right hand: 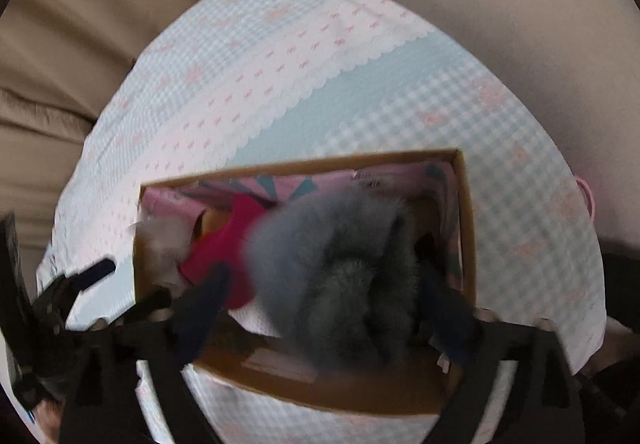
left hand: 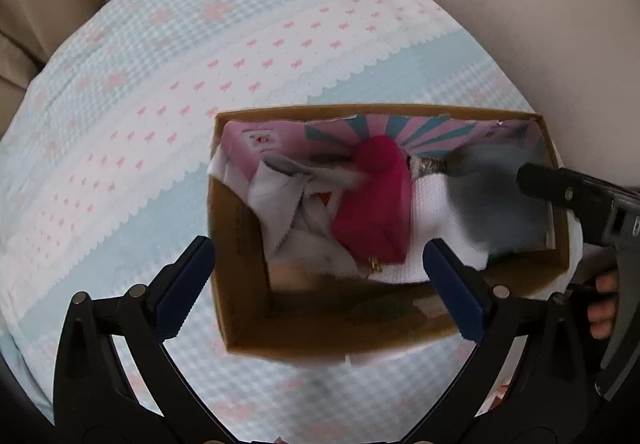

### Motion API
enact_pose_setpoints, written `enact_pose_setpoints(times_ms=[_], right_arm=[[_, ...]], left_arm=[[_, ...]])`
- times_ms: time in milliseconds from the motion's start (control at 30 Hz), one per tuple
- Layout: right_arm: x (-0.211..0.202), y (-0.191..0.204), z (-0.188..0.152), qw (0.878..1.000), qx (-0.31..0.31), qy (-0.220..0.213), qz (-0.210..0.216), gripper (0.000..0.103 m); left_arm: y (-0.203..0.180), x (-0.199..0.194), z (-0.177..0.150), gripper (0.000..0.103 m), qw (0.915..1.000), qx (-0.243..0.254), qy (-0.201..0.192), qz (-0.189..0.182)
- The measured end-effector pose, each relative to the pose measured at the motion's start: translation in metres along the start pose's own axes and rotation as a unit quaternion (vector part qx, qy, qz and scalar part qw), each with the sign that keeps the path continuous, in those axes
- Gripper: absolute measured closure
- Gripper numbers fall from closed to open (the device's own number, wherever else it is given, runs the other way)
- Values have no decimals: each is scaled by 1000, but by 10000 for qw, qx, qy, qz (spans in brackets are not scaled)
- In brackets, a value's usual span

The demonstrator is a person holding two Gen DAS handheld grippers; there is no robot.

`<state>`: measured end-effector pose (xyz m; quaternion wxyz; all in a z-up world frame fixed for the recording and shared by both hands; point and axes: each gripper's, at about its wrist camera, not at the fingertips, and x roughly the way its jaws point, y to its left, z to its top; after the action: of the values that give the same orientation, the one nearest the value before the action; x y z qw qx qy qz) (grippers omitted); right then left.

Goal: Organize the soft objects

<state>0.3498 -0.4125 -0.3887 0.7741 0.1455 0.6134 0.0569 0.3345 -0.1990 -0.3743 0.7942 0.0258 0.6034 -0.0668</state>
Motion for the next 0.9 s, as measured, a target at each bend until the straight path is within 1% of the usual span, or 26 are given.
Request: enact_pose_setpoints(times_ms=[100,233,300,500,567,633,767,867,900], right_arm=[[-5,0,-1,9999,91,-64,-95,3],[-8,8,-6,10000,36,-9,40,3],[-13,13,-8,10000,28,-54,11,3],[-42,32,-16,9994,-42,-312,-106,3],[-59,41,-20,9990,-77,-419,-160,3],[-77,49,-24,9986,-82,-486,-180,3],[-132,77,-41,9950,-201,-917,-338,3],[-181,103,-59,9907,-261,-1295,-315,3],[-194,111,-65,9894,-265,-1391,-315,3]], left_arm=[[6,-3,-10,0,10000,-37,36,-1],[7,-14,-15,0,10000,3,16,15],[9,-23,-17,0,10000,30,-27,4],[13,-59,-22,0,9997,73,-170,-126],[14,-73,-24,0,9996,66,-225,-155],[17,-97,-30,0,9991,67,-363,-221],[22,-148,-42,0,9974,77,-653,-308],[27,-200,-51,0,9938,113,-1055,-336],[30,-221,-56,0,9914,125,-1256,-333]])
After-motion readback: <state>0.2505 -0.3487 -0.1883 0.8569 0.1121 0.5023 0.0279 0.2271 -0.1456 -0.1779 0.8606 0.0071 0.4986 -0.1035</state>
